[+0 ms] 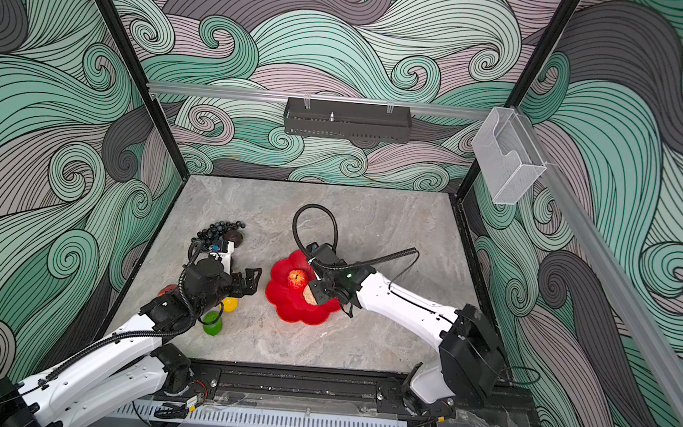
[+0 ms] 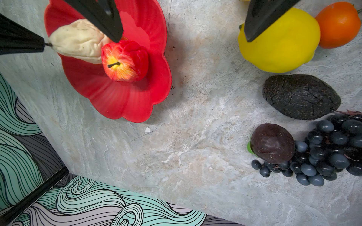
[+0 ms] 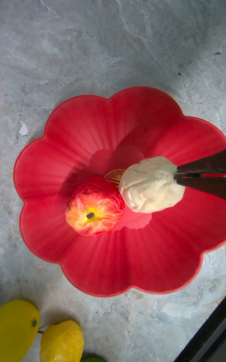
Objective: Place and organize the fake fruits in the fruit bowl
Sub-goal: 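Lower the squash with the right gripper into the bowl beside the apple, then open the right gripper to release the squash in the bowl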
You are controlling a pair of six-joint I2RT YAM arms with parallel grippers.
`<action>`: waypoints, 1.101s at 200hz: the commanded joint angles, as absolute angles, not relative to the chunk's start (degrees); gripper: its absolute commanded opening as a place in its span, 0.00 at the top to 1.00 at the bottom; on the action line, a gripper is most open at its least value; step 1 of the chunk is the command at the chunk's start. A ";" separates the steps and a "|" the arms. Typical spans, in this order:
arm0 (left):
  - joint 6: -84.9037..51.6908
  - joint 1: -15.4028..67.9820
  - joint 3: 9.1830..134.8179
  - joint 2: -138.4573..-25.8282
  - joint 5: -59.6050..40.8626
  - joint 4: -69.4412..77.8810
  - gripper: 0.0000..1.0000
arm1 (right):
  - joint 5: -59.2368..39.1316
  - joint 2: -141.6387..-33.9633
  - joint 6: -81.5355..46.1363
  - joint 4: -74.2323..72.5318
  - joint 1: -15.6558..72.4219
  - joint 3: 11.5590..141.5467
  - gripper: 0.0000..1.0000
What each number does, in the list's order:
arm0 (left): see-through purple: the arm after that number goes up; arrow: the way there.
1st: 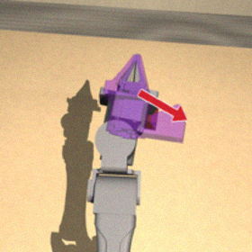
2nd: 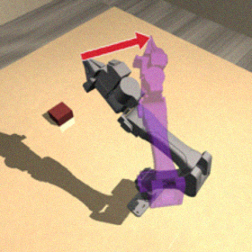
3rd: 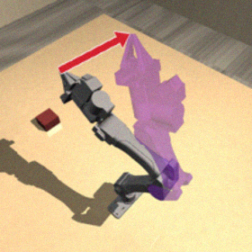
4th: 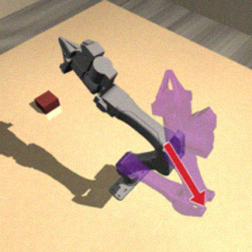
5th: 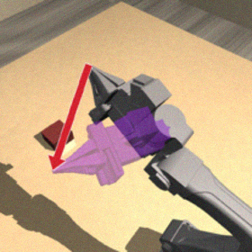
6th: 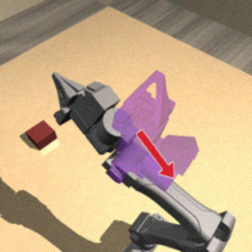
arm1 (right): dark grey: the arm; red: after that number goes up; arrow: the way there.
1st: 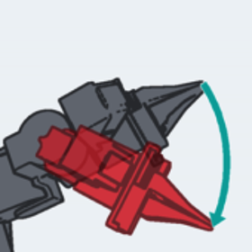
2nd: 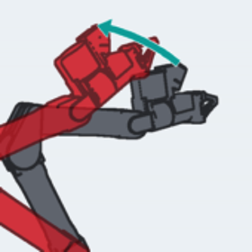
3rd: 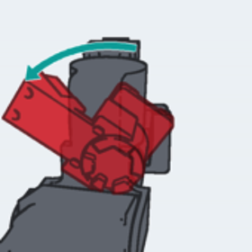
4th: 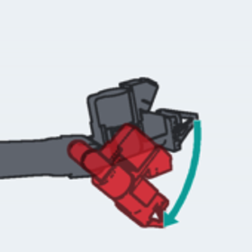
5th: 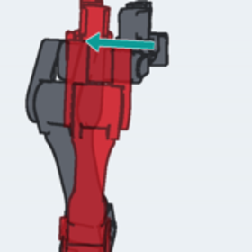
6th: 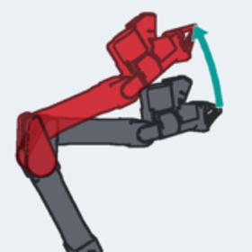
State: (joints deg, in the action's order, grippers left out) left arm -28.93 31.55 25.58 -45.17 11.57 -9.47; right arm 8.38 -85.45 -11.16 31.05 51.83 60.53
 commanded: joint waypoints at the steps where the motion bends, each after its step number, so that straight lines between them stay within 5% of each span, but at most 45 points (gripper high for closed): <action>1: -28.18 31.20 26.87 -45.27 13.01 -9.98 0.01 | 11.43 -86.87 -9.93 33.71 52.56 62.94 1.00; 220: -27.91 31.25 26.89 -46.14 13.62 -9.92 0.01 | 9.25 -88.18 -10.63 33.06 54.40 65.59 0.62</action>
